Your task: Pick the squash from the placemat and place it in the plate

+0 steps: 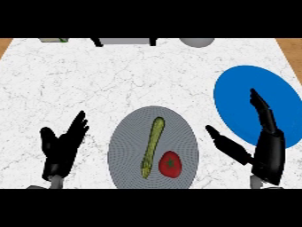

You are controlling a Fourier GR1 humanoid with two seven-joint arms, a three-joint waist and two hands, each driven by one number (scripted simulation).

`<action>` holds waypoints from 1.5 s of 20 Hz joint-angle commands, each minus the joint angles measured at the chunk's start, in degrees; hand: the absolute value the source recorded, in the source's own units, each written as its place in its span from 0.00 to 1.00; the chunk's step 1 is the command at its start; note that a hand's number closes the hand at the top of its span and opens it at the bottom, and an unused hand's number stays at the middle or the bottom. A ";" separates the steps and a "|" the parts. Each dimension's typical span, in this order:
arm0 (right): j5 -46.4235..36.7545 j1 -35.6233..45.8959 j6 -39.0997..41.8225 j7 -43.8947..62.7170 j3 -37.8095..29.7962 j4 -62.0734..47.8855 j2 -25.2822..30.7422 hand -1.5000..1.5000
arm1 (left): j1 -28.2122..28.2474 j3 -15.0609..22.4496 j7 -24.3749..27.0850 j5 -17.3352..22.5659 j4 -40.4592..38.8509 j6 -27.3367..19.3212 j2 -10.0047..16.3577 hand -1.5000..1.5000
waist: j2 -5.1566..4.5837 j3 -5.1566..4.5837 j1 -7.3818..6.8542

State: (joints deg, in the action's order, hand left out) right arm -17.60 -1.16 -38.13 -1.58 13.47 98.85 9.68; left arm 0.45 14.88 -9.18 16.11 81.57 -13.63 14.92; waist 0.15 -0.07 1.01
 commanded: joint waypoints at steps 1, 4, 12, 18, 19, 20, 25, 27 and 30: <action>-5.32 -6.29 3.96 8.90 2.28 9.61 5.20 0.00 | -0.09 -0.81 -1.57 0.60 0.56 1.30 -0.13 0.50 | 0.02 0.01 -0.46; -12.08 -4.59 10.75 18.92 7.08 7.79 8.94 0.00 | -1.50 -0.29 -0.30 0.19 -1.71 1.38 -0.89 0.50 | 0.00 -0.18 -0.45; -24.91 5.45 26.94 47.29 17.47 13.03 5.98 0.00 | -2.00 0.31 -2.37 -0.75 -0.08 1.17 -1.07 0.50 | -0.05 -0.11 -1.53; -29.76 14.28 34.29 56.70 20.38 5.76 -3.73 0.00 | -1.06 -1.15 0.81 -0.77 -3.28 3.46 -2.54 0.50 | -0.16 0.03 -1.32; -28.91 14.40 35.94 55.50 18.41 6.23 -3.36 0.00 | -0.58 -1.68 -1.85 -1.37 0.07 3.56 -1.09 0.50 | -0.12 0.06 -1.26; -30.61 11.45 31.33 52.03 20.25 0.92 -4.16 0.00 | -3.79 -3.54 -3.77 -0.49 -0.96 3.46 -0.77 0.50 | -0.17 0.07 -1.18; -35.12 14.08 34.18 58.56 21.75 -2.92 -9.46 0.00 | -3.24 -3.42 -0.46 -2.13 -3.77 4.71 -2.70 0.50 | -0.17 0.06 -1.04; -32.48 14.30 32.54 60.68 24.83 -3.22 -9.54 0.00 | 0.02 -4.10 0.03 -1.59 -1.43 6.32 -2.02 0.50 | -0.14 0.07 -1.23; -30.62 13.33 24.96 57.25 27.00 -9.91 -9.61 0.00 | 1.44 -2.28 -1.87 -4.25 0.68 4.49 -3.24 0.50 | -0.15 0.08 -1.35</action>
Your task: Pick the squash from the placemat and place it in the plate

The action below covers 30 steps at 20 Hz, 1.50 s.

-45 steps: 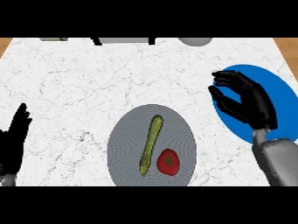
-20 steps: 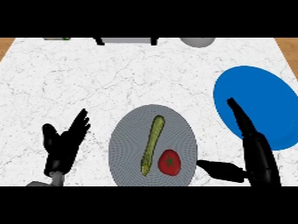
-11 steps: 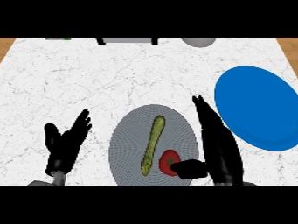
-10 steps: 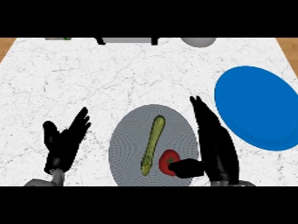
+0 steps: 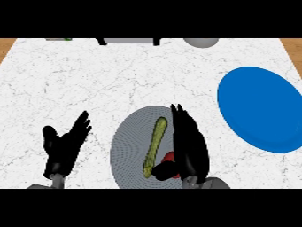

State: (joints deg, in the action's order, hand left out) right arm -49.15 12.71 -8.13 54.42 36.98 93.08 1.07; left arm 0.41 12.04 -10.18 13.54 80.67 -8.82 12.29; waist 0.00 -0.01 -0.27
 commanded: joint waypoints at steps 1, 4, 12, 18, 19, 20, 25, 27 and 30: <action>1.65 -0.06 0.23 0.95 1.66 -0.65 -1.02 0.00 | -1.97 -2.59 1.16 -0.57 -2.65 0.61 -1.86 0.50 | 0.00 0.01 0.18; 2.19 -0.13 -1.69 1.90 2.28 -0.33 -1.04 0.00 | -2.34 -3.02 2.72 -1.38 -5.92 2.42 -2.63 0.50 | 0.00 0.00 0.28; 2.82 10.08 -6.36 9.71 6.95 -12.68 -1.06 0.00 | 1.40 -2.46 -1.64 -3.07 1.94 1.86 -2.68 0.50 | -0.03 0.01 -0.27; 2.37 8.52 -9.06 10.15 8.90 -15.75 -1.05 0.00 | 0.29 -6.38 -2.65 -0.85 1.70 5.51 -0.29 0.50 | -0.01 0.01 -0.26; 2.63 9.11 -5.23 5.16 2.57 -16.33 -1.05 0.00 | 2.96 -2.21 -1.36 -5.25 2.96 2.10 -3.54 0.50 | 0.01 0.02 -0.09; 3.73 8.99 -5.21 8.21 5.56 -14.60 -1.06 0.00 | -0.35 -3.79 0.33 -4.58 -1.27 3.13 -4.41 0.50 | -0.01 0.01 0.02; 4.41 5.34 -7.07 0.59 4.18 -21.35 -1.06 0.00 | 3.51 -4.46 -5.41 -4.32 8.43 2.17 -2.72 0.50 | 0.07 0.03 -0.07; 6.62 10.68 -6.19 6.04 6.38 -19.53 -1.06 0.00 | 1.11 -5.75 -2.55 -4.93 3.35 5.23 -2.58 0.50 | 0.02 0.01 -0.02; 10.17 12.40 -5.81 1.97 9.94 -26.41 -1.07 1.00 | 3.91 -5.16 -0.58 -4.82 3.42 5.39 -2.71 0.50 | -0.04 0.02 -0.50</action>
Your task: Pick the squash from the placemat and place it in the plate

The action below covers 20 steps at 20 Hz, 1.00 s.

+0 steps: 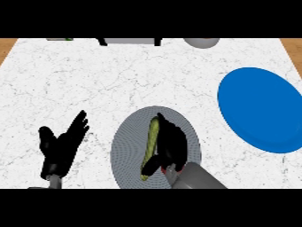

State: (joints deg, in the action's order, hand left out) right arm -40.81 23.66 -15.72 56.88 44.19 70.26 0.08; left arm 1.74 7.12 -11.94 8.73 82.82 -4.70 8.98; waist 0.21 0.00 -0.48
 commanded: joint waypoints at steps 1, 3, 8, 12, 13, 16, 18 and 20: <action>-1.09 0.75 1.94 -2.65 1.80 -3.88 -0.08 1.00 | 3.76 2.29 -2.95 -1.62 6.47 -1.13 -0.58 0.50 | -0.17 0.02 -0.16; -1.42 2.32 4.18 -5.13 -1.41 -5.23 -0.07 1.00 | 1.46 -0.01 -0.76 -0.80 1.39 -0.40 -1.09 0.50 | -0.22 0.00 0.14; -2.52 3.62 -0.42 -5.36 0.96 -10.11 -0.08 1.00 | -1.79 -1.81 -4.41 -0.27 2.08 0.46 -0.23 0.50 | -0.24 0.01 -0.01; -10.25 0.82 -3.74 -3.73 1.26 -4.31 0.89 1.00 | 0.35 -0.29 -2.40 -1.98 1.56 -0.75 -2.54 0.50 | -0.13 0.00 0.45; -6.75 6.78 -9.04 3.09 4.56 -8.01 -0.07 1.00 | -1.16 0.31 -2.46 -2.20 1.10 0.21 -2.23 0.50 | -0.29 0.01 -0.42; -7.46 13.99 -10.51 11.85 -0.76 -12.40 -0.07 1.00 | -2.61 -1.99 -2.49 -0.34 0.61 2.39 0.20 0.50 | -0.48 0.01 -1.65; -7.56 18.68 -10.39 16.22 -4.75 -14.75 -0.06 1.00 | -2.19 0.61 -2.77 -1.65 1.52 1.41 -1.79 0.50 | -0.56 0.02 -2.72; -14.48 19.75 -17.99 16.11 -2.45 -14.57 -0.06 1.00 | -2.03 -0.62 0.00 -1.64 -2.28 1.60 -1.80 0.50 | -0.50 -0.07 -1.89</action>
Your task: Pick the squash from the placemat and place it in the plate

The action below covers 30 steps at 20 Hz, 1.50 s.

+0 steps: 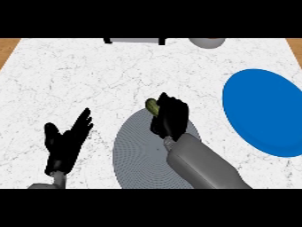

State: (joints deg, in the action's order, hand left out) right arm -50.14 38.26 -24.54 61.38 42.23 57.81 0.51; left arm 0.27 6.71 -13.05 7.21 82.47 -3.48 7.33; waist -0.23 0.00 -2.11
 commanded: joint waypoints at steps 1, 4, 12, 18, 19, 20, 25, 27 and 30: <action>-7.97 7.62 -9.89 11.60 -1.68 -3.16 -0.49 1.00 | 0.92 0.96 0.85 -0.17 -0.27 0.13 -1.07 0.50 | 0.18 -0.05 -0.48; -14.99 10.47 -11.13 15.77 -3.29 -4.65 -0.48 1.00 | 0.17 -1.01 0.72 0.58 -1.06 0.59 0.39 0.50 | 0.37 -0.10 0.49; -26.12 10.01 -17.49 21.69 -12.62 -0.49 -0.47 1.00 | 1.91 -2.18 1.23 1.24 -0.34 0.31 0.68 0.50 | 1.02 -0.01 2.31; -32.93 2.34 -24.82 17.46 -21.26 5.32 -0.46 1.00 | 0.95 -1.49 0.01 0.10 -0.24 -1.48 -0.46 0.50 | 0.83 0.09 4.32; -34.01 0.63 -26.90 16.15 -23.46 5.49 -0.15 1.00 | 3.00 -1.54 0.87 0.85 0.47 -0.55 -0.30 0.50 | 0.75 0.09 3.80; -35.73 0.97 -26.50 16.21 -25.23 5.80 -0.46 1.00 | 0.13 -2.51 -0.97 0.90 0.51 -0.90 0.58 0.50 | 0.63 0.07 3.87; -42.71 -6.04 -28.31 12.75 -33.31 7.70 0.92 1.00 | 2.53 -1.52 -0.28 0.50 1.14 -0.95 -0.27 0.50 | 0.42 0.01 3.15; -45.38 -9.84 -30.11 11.59 -36.62 9.68 2.57 1.00 | 2.72 -2.53 1.05 1.06 0.26 -0.34 0.17 0.50 | 0.45 -0.02 3.44; -41.15 -11.01 -35.41 6.33 -42.13 6.72 4.91 1.00 | 3.25 -0.18 2.18 -1.02 0.87 -0.58 -0.77 0.50 | 0.13 0.03 2.20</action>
State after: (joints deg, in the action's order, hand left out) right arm -90.90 29.12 -52.60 62.34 5.84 65.12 4.43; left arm 2.57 5.53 -12.55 7.13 83.21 -4.27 7.05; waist 0.08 0.05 0.88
